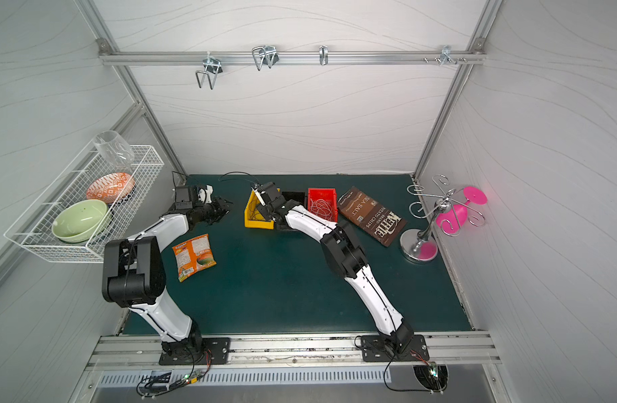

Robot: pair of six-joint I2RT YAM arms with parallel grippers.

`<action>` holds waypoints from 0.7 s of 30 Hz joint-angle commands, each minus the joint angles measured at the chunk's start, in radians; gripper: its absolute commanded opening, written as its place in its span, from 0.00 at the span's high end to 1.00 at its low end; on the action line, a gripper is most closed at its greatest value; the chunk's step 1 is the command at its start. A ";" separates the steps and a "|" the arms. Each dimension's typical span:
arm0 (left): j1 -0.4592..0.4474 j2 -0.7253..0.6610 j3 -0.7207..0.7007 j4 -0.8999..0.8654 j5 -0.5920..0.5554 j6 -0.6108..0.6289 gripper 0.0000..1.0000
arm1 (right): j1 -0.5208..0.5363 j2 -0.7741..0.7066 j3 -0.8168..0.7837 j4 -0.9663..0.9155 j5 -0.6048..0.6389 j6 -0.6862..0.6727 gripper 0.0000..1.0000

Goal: Untangle and sort cables by color
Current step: Place the cable in the bin.

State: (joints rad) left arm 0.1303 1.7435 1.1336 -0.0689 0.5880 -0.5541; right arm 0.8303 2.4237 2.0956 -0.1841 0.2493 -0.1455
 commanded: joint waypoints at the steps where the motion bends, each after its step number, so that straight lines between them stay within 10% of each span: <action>1: 0.005 0.004 0.036 0.037 0.021 0.011 0.55 | -0.012 -0.143 -0.042 -0.010 -0.050 0.016 0.34; 21: 0.005 -0.738 -0.322 -0.018 -0.344 0.056 0.07 | -0.220 -1.054 -0.871 -0.034 0.024 0.192 0.01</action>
State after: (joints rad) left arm 0.1307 1.0679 0.8295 -0.0605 0.3401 -0.5079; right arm 0.6281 1.4750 1.2949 -0.1890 0.2428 0.0116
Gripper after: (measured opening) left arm 0.929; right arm 0.984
